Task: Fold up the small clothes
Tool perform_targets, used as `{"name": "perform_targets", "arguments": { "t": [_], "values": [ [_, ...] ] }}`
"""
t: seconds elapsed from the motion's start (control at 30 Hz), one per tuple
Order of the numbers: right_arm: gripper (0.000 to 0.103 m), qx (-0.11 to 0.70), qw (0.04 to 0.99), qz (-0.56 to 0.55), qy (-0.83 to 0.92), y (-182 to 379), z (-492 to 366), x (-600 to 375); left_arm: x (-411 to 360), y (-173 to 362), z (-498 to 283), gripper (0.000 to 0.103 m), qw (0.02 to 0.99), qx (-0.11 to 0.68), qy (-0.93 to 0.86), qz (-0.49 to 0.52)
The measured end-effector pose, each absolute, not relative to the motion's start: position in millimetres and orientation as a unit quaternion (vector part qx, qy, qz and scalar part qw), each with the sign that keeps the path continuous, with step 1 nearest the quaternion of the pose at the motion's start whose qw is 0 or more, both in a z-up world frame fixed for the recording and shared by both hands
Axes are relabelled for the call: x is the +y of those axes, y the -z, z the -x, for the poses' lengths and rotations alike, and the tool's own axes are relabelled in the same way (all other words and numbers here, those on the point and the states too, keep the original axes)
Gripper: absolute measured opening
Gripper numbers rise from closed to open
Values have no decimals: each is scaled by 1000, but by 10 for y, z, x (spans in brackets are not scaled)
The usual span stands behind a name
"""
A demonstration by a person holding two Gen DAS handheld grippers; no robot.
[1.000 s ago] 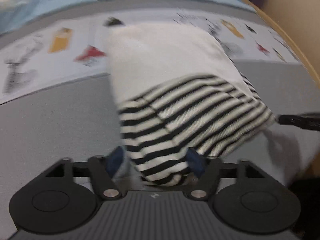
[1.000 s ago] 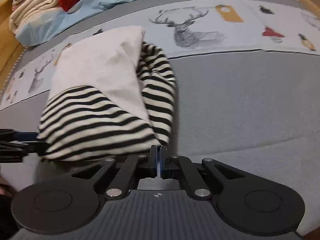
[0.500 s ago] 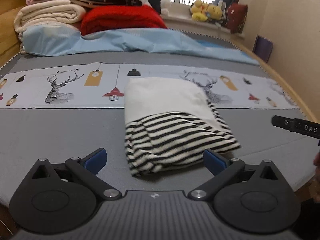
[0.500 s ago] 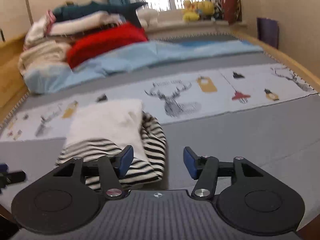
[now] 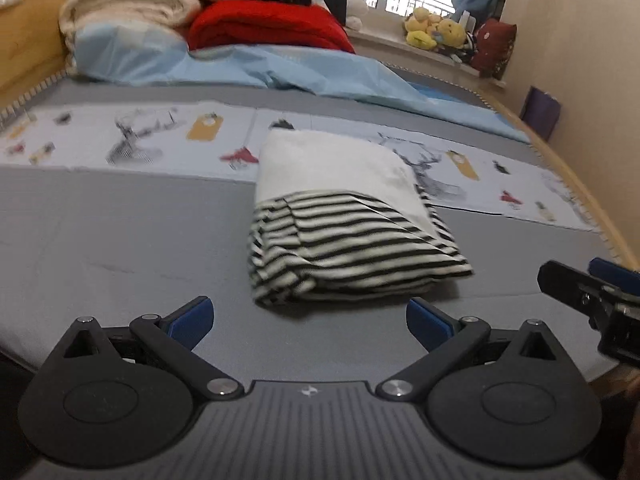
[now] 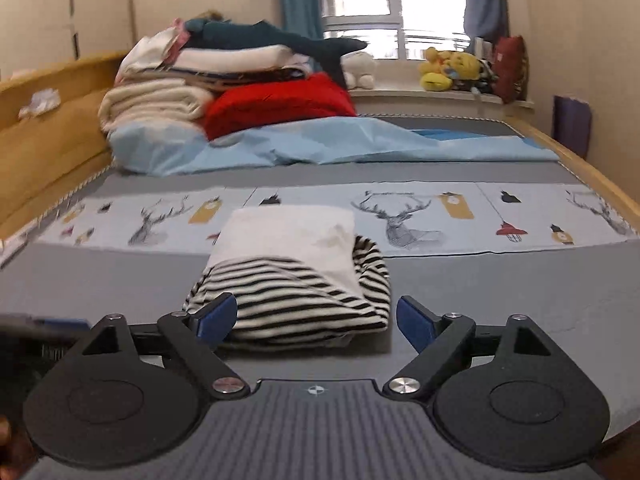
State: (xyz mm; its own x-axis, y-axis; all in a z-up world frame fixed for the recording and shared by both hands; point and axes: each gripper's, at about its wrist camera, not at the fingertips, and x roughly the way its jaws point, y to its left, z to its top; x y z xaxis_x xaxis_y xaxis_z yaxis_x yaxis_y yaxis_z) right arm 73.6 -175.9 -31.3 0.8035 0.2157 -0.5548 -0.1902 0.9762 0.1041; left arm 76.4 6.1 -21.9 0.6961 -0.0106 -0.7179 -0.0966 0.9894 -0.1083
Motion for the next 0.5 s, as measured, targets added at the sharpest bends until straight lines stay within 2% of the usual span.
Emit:
{"name": "perform_targets", "arguments": {
  "t": [0.13, 0.5],
  "values": [
    [88, 304, 947, 3, -104, 354, -780, -1631, 44, 269, -799, 103, 918, 392, -25, 59],
    [88, 349, 932, -27, -92, 560, -979, -1606, 103, 350, -840, 103, 910, 406, -26, 81]
  ]
}}
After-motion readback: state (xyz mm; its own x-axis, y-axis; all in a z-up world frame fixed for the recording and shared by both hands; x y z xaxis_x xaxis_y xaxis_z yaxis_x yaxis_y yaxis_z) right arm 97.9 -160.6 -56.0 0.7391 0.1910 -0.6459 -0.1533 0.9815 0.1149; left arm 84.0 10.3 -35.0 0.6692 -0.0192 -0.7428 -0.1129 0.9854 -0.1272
